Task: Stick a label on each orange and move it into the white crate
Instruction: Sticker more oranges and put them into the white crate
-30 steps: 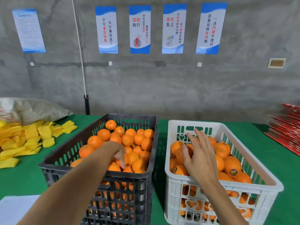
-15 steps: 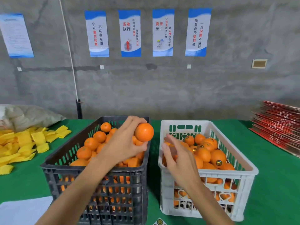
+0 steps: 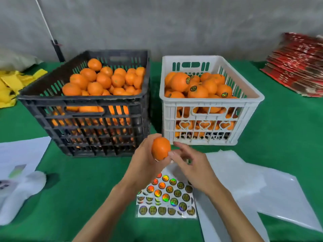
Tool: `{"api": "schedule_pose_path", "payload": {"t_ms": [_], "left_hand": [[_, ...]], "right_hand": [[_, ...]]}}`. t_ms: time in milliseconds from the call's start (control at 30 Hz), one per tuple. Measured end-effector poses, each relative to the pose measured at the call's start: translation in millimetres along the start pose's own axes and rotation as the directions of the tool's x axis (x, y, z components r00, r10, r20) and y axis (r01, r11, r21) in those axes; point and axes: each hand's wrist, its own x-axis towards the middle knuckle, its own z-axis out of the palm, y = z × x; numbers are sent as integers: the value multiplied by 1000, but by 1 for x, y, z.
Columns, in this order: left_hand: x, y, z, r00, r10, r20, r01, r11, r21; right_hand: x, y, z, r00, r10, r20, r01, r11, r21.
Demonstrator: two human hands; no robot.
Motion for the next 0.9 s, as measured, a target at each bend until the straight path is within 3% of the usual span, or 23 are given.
{"api": "schedule_pose_path", "payload": {"t_ms": [133, 300, 367, 533, 700, 900], "left_hand": [[-27, -33, 39, 977, -212, 24, 213, 967, -140], [-43, -44, 56, 947, -313, -69, 284, 920, -272], [-45, -46, 57, 942, -323, -93, 287, 917, -278], [-50, -50, 61, 956, -271, -112, 239, 941, -241], [-50, -54, 63, 972, -199, -123, 179, 971, -157], [-51, -53, 63, 979, -175, -106, 165, 982, -93]], "right_hand": [[-23, 31, 3, 996, -7, 94, 45, 910, -411], [-45, 54, 11, 986, 123, 114, -22, 769, -639], [-48, 54, 12, 993, 80, 85, -2, 738, -675], [-46, 55, 13, 995, -91, -45, 43, 781, -623], [-36, 57, 19, 972, 135, -191, -180, 953, -243], [-30, 64, 21, 942, 273, -193, -263, 962, 76]]}}
